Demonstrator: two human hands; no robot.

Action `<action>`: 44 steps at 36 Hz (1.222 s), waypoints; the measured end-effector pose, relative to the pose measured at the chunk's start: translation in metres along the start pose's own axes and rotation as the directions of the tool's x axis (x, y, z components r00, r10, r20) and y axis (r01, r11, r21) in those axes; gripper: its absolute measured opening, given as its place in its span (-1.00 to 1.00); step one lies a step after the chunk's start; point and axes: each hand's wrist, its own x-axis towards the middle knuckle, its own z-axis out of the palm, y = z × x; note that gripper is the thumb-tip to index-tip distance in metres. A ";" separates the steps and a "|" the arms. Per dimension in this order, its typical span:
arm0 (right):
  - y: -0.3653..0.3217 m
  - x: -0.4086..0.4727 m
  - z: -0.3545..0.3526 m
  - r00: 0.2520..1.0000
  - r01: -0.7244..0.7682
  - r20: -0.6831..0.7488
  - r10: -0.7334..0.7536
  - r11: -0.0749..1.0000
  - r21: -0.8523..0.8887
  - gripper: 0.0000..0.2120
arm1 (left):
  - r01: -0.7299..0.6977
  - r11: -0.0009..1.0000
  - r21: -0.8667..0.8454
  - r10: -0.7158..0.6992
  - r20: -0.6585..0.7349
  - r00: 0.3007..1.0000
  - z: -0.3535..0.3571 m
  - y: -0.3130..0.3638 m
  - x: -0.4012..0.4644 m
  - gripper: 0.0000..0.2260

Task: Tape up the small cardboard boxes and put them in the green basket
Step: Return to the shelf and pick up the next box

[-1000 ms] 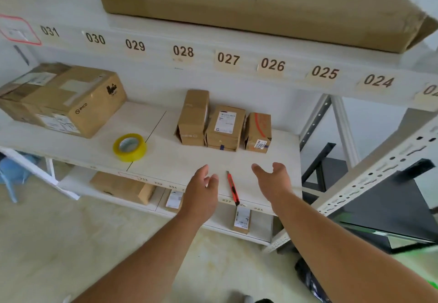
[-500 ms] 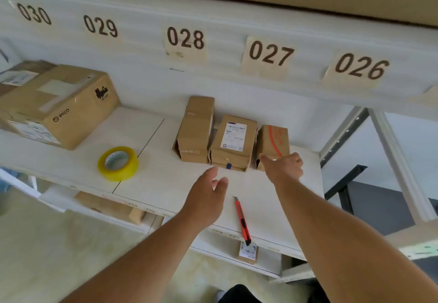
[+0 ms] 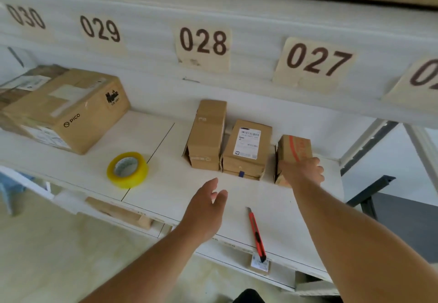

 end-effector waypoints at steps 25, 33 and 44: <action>0.070 -0.206 -0.018 0.831 -0.332 0.546 0.104 0.881 0.337 -0.52 | 0.208 0.970 0.124 -0.230 0.198 0.953 -0.049 -0.003 -0.021 -0.51; 0.050 -0.223 0.028 0.789 -0.397 0.610 0.077 0.821 0.411 -0.91 | 0.235 0.972 0.028 -0.235 0.227 0.945 -0.060 -0.028 0.011 -0.66; 0.049 -0.213 0.086 0.901 0.039 0.424 -0.092 0.990 0.132 -0.70 | 0.069 0.986 0.155 -0.116 0.320 0.940 -0.051 -0.068 0.047 -0.60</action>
